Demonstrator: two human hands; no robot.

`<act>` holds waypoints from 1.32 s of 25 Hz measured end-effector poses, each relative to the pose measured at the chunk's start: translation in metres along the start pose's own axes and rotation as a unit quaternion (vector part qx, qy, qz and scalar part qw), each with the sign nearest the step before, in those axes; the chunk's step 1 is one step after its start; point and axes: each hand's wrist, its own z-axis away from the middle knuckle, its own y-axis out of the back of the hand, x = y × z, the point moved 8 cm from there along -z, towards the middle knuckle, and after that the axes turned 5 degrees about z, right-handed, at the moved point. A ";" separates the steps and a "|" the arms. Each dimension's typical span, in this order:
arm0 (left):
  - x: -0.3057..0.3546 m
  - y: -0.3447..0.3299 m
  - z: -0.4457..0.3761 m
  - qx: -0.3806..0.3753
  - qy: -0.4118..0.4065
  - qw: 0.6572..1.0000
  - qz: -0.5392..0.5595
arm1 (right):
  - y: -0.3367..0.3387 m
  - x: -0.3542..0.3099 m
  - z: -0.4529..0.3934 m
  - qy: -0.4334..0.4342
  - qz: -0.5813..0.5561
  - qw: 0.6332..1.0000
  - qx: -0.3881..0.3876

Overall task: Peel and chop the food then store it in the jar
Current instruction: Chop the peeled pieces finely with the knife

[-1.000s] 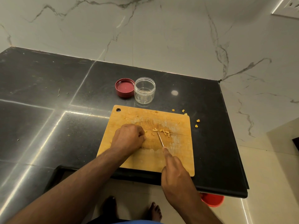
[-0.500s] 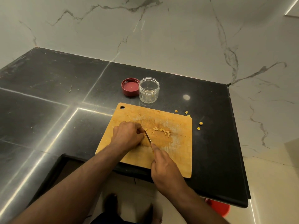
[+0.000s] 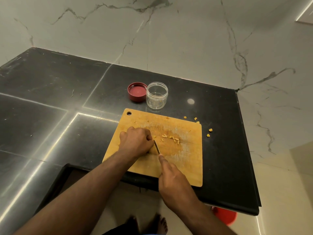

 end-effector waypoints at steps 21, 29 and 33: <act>-0.011 0.000 -0.001 -0.002 -0.005 0.999 0.042 | 0.001 -0.011 -0.007 -0.043 -0.008 0.999 0.026; -0.012 0.001 0.000 0.002 0.002 0.999 0.042 | 0.000 -0.008 -0.016 -0.035 0.000 0.999 0.006; -0.012 0.001 0.000 0.008 0.003 0.999 0.036 | -0.001 -0.006 -0.002 -0.046 0.001 0.999 0.010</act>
